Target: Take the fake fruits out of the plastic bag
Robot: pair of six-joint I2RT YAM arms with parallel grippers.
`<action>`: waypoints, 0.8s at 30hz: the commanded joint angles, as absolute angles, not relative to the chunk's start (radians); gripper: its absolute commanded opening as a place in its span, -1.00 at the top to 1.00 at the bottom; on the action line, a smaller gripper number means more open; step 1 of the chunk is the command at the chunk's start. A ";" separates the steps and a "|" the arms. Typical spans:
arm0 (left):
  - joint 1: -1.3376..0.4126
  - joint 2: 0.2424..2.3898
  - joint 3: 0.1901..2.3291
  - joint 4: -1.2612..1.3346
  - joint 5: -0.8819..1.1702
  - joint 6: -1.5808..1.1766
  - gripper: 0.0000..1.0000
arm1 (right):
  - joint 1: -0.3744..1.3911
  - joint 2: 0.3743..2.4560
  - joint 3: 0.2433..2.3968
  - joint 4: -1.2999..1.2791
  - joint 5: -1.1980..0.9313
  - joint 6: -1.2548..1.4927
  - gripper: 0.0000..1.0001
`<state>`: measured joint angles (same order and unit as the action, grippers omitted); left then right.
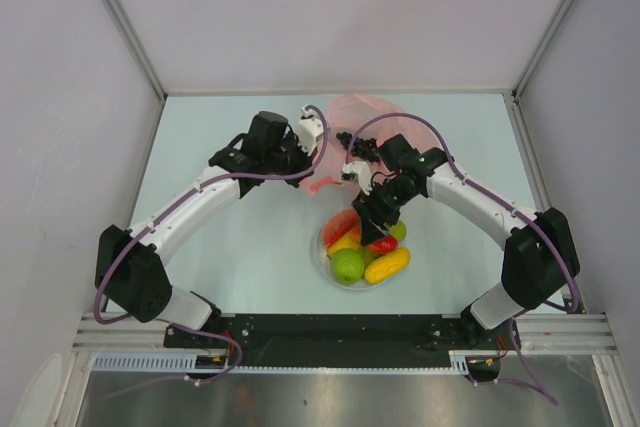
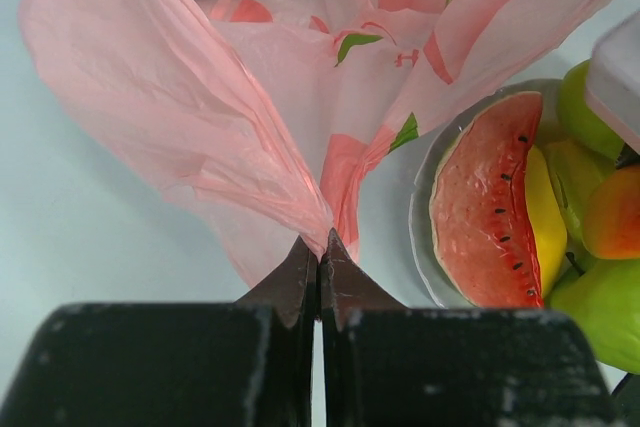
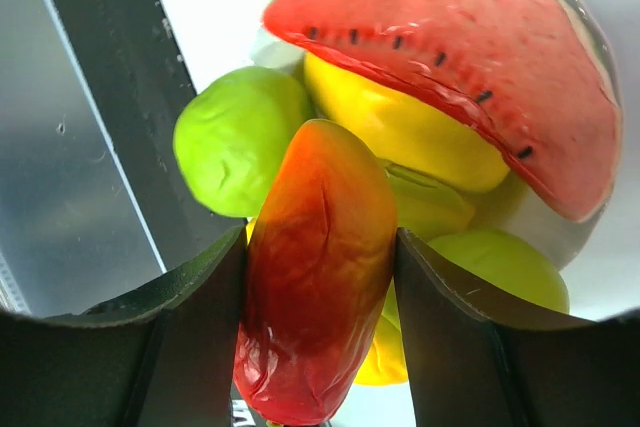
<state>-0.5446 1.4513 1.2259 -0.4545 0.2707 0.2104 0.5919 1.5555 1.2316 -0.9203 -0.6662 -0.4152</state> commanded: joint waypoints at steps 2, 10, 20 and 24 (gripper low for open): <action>-0.540 1.439 1.221 -0.445 0.284 0.199 0.99 | 0.600 1.528 1.229 -0.821 -0.644 -0.313 0.04; -0.540 1.457 1.247 -0.446 0.290 0.202 0.99 | 0.606 1.549 1.229 -0.805 -0.630 -0.287 -0.18; -0.540 1.459 1.233 -0.440 0.296 0.203 0.99 | 0.604 1.557 1.239 -0.848 -0.661 -0.298 -0.66; -0.540 1.460 1.235 -0.439 0.301 0.202 0.99 | 0.568 1.533 1.281 -0.882 -0.718 -0.376 -0.99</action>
